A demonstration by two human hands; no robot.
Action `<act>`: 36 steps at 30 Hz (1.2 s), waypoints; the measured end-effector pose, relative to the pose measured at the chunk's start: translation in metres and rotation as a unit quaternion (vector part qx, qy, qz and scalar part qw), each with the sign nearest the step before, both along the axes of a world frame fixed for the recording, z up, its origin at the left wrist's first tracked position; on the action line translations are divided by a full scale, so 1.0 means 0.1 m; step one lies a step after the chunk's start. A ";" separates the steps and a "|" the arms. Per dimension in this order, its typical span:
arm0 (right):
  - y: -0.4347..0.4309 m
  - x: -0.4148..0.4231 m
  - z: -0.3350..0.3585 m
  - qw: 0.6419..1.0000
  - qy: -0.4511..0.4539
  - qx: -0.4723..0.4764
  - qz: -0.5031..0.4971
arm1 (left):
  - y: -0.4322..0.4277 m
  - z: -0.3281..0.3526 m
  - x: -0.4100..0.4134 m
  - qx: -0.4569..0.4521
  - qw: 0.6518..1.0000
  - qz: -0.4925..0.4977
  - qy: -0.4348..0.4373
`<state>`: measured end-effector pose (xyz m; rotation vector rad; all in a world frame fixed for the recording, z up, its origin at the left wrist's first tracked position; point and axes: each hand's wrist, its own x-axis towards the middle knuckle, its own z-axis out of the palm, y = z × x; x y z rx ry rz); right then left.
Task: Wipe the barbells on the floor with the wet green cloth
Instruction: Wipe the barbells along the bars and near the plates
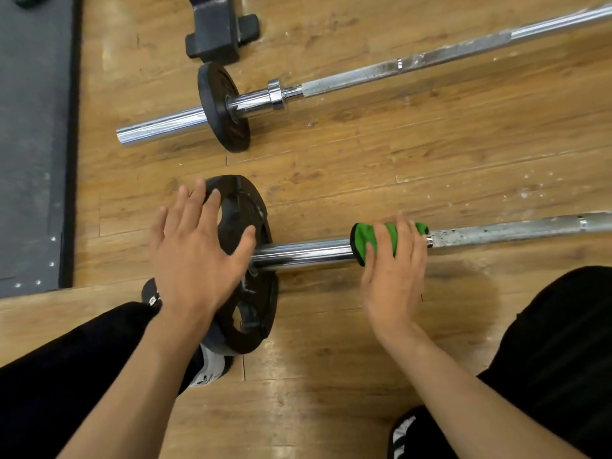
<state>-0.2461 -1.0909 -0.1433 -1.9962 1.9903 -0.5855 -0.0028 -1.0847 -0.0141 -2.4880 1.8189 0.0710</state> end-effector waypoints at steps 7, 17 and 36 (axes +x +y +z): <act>-0.72 -0.03 0.08 0.993 0.008 0.121 0.010 | -0.26 -0.01 0.14 0.027 1.000 0.008 0.006; -0.73 0.01 0.05 0.997 0.002 0.071 0.001 | -0.03 -0.10 0.04 -0.034 0.999 0.022 -0.021; -0.81 0.06 0.20 0.994 0.036 0.100 0.033 | -0.49 0.05 0.14 -0.011 0.999 0.037 0.025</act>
